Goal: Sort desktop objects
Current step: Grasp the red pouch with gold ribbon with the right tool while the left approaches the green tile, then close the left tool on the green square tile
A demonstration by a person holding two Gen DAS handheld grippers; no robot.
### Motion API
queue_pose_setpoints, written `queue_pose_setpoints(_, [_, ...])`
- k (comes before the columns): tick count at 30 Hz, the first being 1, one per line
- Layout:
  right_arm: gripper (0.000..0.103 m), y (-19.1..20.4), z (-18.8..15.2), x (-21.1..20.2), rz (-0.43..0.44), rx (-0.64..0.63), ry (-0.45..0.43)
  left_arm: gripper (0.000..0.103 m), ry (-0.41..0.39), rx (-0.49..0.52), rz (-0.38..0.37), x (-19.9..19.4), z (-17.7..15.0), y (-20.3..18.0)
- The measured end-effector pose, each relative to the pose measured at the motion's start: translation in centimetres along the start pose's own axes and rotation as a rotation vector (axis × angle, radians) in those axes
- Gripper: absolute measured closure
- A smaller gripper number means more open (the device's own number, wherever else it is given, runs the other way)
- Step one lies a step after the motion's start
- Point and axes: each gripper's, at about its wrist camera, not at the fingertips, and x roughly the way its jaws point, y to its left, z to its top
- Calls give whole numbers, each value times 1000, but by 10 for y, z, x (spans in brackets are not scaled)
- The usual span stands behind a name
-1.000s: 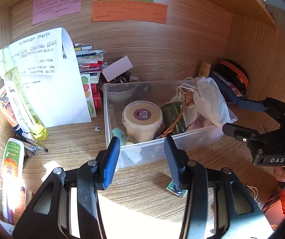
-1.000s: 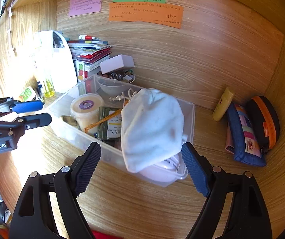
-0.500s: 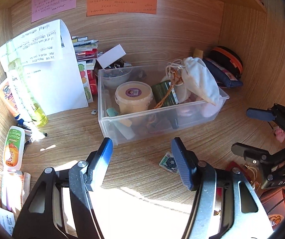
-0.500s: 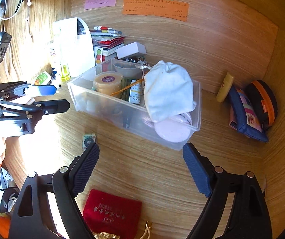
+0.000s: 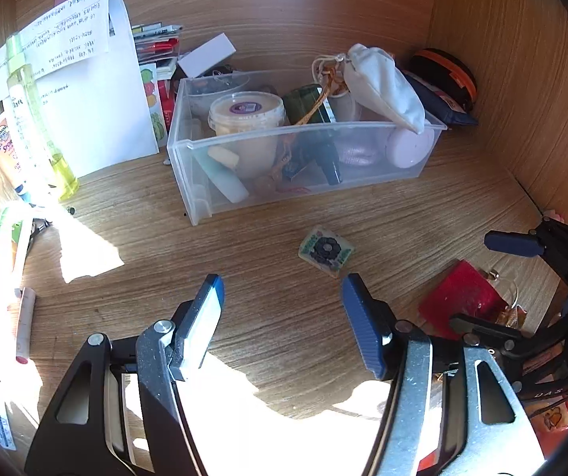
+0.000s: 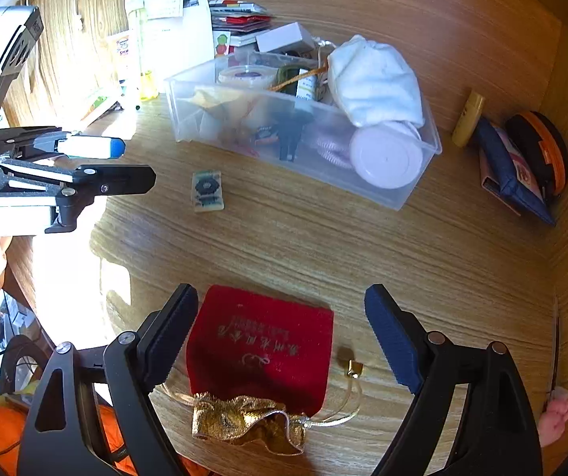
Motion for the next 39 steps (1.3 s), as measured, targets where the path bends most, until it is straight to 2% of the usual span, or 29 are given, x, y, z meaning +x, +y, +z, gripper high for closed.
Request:
queue_pose_setpoints(9, [18,-12,-18,5,50,85,34,41,56,18,-19,15,-3,-11])
queue_pose_setpoints(15, [19,-11,-21,4,68,80,4,41,75,39,-38,24,5,-20])
queue_pose_setpoints(17, [28,-10,-21,3,76,70,-6,41,82,47,-35,28,8,-23])
queue_pose_setpoints(19, [46,-8,-20,2,91,55,-12,41,92,54,-38,33,11,-25])
queue_pose_setpoints(23, [59,-7,-19,2,97,38,-19,41,105,66,-41,40,16,-29])
queue_pose_setpoints(25, [78,-10,-18,3,100,44,-17,41,108,68,-39,43,18,-30])
queue_pose_setpoints(28, [85,-19,-16,5,125,74,-15,41,114,64,-43,47,22,-30])
queue_pose_setpoints(32, [87,-27,-13,2,105,85,-32,43,116,63,-38,51,26,-30])
queue_pose_setpoints(34, [87,-32,-10,-1,92,88,-46,54,119,64,-32,53,27,-31])
queue_pose_setpoints(36, [87,-37,-5,-3,80,97,-58,58,115,59,-28,54,28,-30])
queue_pose_setpoints(37, [87,-40,-2,-4,79,104,-64,63,110,55,-27,53,29,-29])
queue_pose_setpoints(39, [87,-46,2,-7,77,117,-75,63,107,44,-33,52,29,-26])
